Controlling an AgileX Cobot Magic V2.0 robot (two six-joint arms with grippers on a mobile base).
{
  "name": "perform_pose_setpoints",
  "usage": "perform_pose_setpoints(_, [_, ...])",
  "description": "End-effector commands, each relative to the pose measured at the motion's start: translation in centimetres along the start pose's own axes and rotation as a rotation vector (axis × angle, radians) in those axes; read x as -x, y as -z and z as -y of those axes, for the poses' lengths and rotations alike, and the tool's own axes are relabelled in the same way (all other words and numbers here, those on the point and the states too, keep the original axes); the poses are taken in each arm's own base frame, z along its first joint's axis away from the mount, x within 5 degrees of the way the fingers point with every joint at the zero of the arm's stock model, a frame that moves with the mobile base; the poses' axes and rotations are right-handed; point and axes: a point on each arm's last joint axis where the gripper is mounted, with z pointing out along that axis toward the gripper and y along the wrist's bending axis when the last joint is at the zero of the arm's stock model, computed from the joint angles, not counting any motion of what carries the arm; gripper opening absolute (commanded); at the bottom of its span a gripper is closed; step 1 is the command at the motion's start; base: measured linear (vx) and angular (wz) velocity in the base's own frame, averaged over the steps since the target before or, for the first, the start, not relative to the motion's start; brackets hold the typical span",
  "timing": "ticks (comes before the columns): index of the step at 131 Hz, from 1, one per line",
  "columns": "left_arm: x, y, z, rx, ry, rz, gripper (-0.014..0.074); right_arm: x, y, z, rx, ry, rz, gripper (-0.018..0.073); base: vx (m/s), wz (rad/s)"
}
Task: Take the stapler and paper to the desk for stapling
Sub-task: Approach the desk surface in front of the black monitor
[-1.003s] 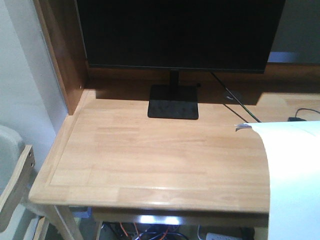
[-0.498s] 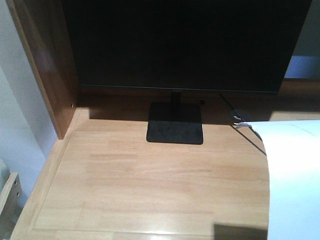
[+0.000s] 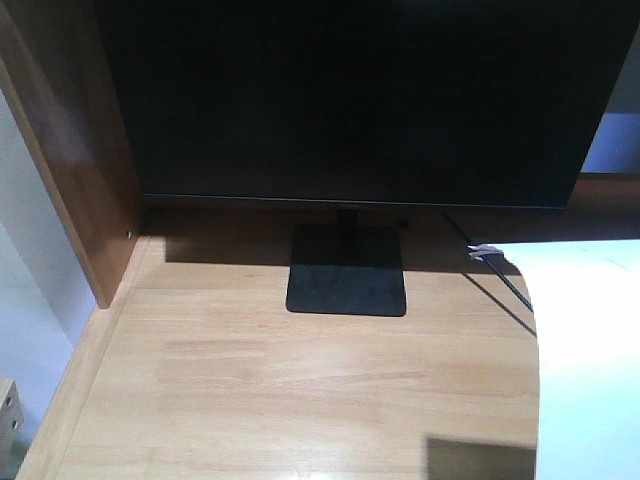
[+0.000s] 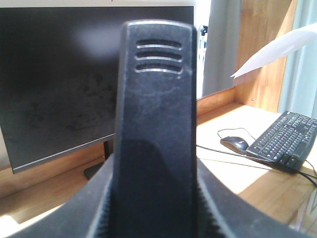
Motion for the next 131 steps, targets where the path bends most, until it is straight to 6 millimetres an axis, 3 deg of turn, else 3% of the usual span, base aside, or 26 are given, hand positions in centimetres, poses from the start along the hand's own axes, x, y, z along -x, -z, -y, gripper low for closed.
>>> perform_pose_setpoints(1, [1.74,0.09,-0.05,0.001,0.012,0.123,-0.0006,0.23,-0.50,-0.86,0.053,0.016,0.010,-0.0007,0.05,-0.03])
perform_pose_setpoints(131, [1.74,0.09,-0.05,0.001,0.012,0.123,-0.0006,0.23,-0.50,-0.87,0.054,0.016,0.010,-0.0007,0.00,0.00])
